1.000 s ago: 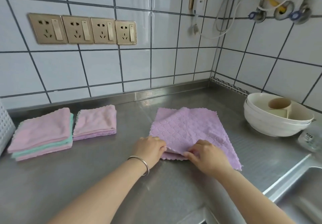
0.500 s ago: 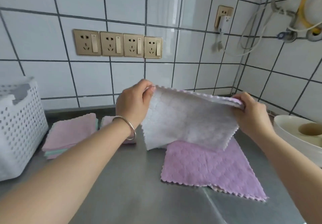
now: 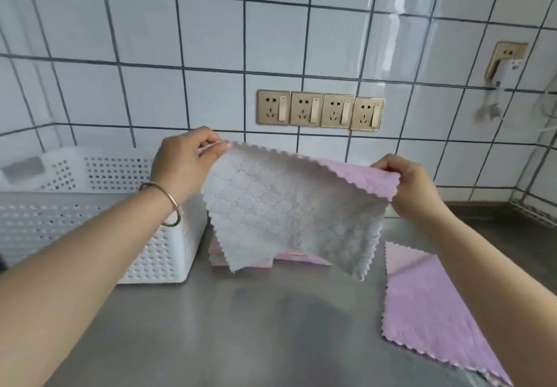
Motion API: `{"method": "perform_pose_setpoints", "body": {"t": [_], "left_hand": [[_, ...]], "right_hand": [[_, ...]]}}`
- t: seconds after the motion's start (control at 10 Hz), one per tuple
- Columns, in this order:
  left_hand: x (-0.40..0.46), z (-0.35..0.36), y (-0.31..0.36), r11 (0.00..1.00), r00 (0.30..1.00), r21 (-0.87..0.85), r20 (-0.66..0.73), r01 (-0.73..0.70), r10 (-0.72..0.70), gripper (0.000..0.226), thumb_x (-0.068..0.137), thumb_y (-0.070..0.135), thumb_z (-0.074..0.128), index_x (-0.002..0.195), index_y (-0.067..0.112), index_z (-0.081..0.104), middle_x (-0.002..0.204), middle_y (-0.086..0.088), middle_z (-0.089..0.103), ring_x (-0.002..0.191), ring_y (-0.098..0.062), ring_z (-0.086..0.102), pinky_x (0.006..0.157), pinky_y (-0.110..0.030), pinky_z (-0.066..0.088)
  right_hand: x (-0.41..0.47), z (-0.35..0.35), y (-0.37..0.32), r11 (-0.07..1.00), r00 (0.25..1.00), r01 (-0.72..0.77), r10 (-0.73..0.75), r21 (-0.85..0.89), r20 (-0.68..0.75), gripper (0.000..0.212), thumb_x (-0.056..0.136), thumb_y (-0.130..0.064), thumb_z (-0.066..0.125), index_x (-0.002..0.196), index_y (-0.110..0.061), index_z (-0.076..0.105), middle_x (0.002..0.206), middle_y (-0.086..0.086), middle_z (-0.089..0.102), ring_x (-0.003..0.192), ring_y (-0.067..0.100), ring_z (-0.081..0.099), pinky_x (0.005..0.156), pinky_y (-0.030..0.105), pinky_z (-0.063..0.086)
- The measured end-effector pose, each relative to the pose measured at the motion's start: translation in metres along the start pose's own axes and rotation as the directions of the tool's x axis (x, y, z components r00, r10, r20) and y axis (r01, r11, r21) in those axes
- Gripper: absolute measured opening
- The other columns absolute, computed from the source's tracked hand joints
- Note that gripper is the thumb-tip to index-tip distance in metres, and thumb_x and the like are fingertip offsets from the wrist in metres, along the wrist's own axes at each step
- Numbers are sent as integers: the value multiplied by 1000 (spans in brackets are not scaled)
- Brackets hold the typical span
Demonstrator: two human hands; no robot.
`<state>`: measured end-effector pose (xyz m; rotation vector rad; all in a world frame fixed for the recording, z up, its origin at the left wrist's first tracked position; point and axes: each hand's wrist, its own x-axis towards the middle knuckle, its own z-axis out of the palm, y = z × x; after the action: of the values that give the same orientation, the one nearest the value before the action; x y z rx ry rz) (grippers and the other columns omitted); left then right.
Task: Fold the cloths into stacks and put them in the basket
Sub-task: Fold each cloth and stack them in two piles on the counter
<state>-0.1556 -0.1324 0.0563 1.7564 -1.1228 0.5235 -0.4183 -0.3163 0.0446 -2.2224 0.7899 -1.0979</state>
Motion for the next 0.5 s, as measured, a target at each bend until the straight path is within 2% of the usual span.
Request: {"method": "perform_pose_setpoints", "body": {"t": [0.1, 0.2, 0.3, 0.4, 0.5], "left_hand": [[-40, -37, -7, 996, 995, 2, 49, -87, 87, 24, 81, 40, 66, 84, 16, 69, 77, 6, 65, 73, -8, 58, 72, -25, 46], [-103, -61, -28, 986, 953, 11, 256, -169, 160, 33, 73, 60, 53, 80, 28, 62, 68, 27, 57, 74, 4, 56, 66, -7, 38], [-167, -67, -52, 986, 887, 10, 438, -169, 148, 50, 75, 77, 37, 86, 33, 58, 68, 28, 58, 73, 3, 57, 65, -10, 40], [-218, -69, -67, 993, 832, 13, 548, -116, 90, 42, 67, 72, 48, 88, 37, 59, 67, 28, 58, 75, 1, 57, 65, -18, 44], [-250, -74, -71, 999, 781, 2, 624, -35, 26, 31, 62, 66, 49, 83, 45, 58, 74, 33, 60, 76, 4, 58, 66, -13, 43]], "right_hand": [[-38, 9, -1, 996, 997, 61, -58, -68, 43, 12, 86, -2, 58, 77, -7, 64, 68, 7, 66, 62, 16, 51, 54, 28, 36], [-99, 28, 11, 992, 982, 49, -27, -115, 185, 10, 88, -13, 60, 84, -18, 67, 68, -9, 64, 68, 9, 55, 61, 19, 39], [-159, 45, 31, 985, 913, 86, -19, -146, 407, 38, 83, -19, 51, 94, -53, 65, 95, -31, 65, 91, -7, 57, 77, 7, 40], [-207, 59, 59, 964, 836, 103, 49, -245, 546, 58, 69, -26, 43, 96, -78, 40, 105, -67, 28, 104, -20, 43, 83, 2, 33], [-234, 63, 70, 947, 822, 123, 70, -296, 565, 79, 69, -11, 48, 82, -88, 33, 104, -65, 34, 106, -25, 35, 87, 4, 28]]}}
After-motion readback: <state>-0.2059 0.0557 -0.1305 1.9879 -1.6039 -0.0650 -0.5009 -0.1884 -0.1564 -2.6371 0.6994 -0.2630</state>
